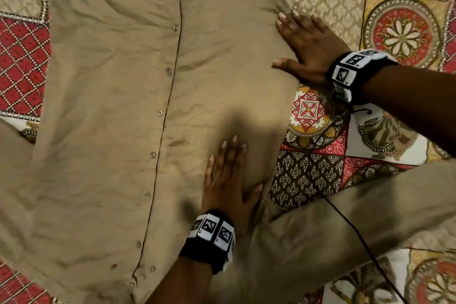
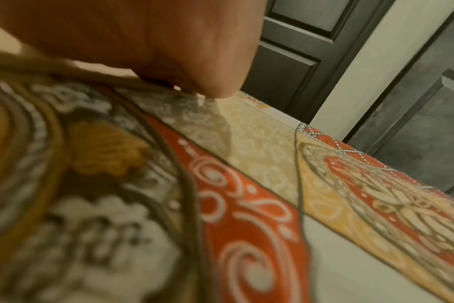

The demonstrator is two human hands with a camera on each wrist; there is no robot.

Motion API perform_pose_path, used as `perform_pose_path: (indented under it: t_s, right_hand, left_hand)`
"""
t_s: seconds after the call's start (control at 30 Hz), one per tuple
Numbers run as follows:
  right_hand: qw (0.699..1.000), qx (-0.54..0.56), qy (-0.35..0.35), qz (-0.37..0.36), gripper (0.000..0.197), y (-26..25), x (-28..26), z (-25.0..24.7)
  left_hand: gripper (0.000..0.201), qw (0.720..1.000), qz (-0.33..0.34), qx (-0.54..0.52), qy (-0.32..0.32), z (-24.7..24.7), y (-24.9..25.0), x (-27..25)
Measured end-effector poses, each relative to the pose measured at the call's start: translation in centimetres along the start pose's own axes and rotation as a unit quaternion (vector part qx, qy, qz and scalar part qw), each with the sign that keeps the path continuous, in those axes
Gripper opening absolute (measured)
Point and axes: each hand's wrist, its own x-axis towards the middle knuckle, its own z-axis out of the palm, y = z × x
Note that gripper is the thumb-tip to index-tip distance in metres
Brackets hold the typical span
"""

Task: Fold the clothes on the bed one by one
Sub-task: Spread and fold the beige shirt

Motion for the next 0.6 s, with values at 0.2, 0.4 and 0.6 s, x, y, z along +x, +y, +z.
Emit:
perform_pose_path:
  t_s: [0.2,0.4,0.6]
  right_hand:
    - [0.977,-0.032,0.01,-0.211,0.091,-9.2,1.2,-0.4]
    - [0.981,-0.019,0.004,-0.193,0.094,-9.6,5.9,0.2]
    - [0.981,-0.04,-0.035,-0.185,0.099,-12.6,10.4,-2.1]
  left_hand:
    - [0.077,0.994,-0.044,-0.069,0.07,-1.6,-2.8,-0.7]
    - [0.096,0.996,-0.072,-0.021,0.042,-2.4,-7.9,-2.7]
    - [0.103,0.995,-0.061,-0.064,0.038,-2.2,-8.4,-3.8]
